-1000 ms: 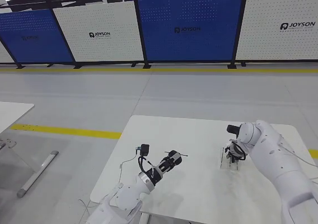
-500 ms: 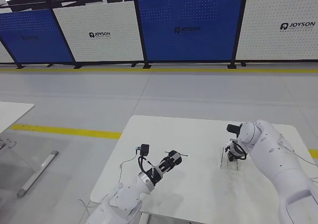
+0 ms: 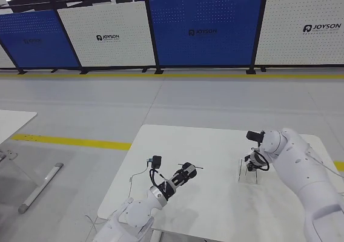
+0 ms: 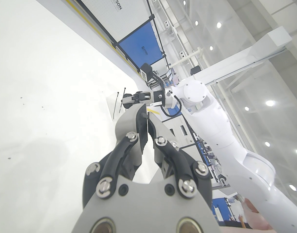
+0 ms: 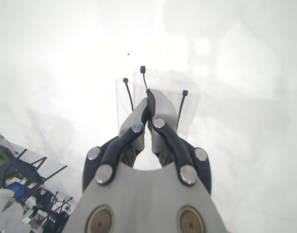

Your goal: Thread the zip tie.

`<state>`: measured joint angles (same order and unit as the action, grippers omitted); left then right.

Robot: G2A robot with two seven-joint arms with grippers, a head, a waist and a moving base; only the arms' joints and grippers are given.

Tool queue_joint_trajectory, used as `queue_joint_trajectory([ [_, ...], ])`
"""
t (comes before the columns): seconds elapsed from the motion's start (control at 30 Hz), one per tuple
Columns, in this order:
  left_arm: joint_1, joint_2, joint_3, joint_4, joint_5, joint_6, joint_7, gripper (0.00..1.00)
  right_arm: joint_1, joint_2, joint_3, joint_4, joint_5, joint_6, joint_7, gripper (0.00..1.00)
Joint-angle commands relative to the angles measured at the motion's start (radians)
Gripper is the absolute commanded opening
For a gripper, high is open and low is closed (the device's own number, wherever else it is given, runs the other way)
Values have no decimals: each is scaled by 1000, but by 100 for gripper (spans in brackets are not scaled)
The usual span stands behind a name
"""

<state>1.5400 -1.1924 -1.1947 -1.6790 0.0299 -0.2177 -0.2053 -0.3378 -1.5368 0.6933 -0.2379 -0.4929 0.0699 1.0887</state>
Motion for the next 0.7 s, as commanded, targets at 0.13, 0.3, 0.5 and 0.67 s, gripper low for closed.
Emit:
queue_joint_trajectory([
  [0.13,0,0,0,0,0,0,0,0,-5,17,23,-13,15,-35,-3,0],
  [0.3,0,0,0,0,0,0,0,0,-14,36,38,-43,14,-46,1,0],
  [0.5,0,0,0,0,0,0,0,0,-38,63,60,-105,4,-17,-7,0],
  [0.67,0,0,0,0,0,0,0,0,-68,99,112,-157,44,-50,-6,0],
])
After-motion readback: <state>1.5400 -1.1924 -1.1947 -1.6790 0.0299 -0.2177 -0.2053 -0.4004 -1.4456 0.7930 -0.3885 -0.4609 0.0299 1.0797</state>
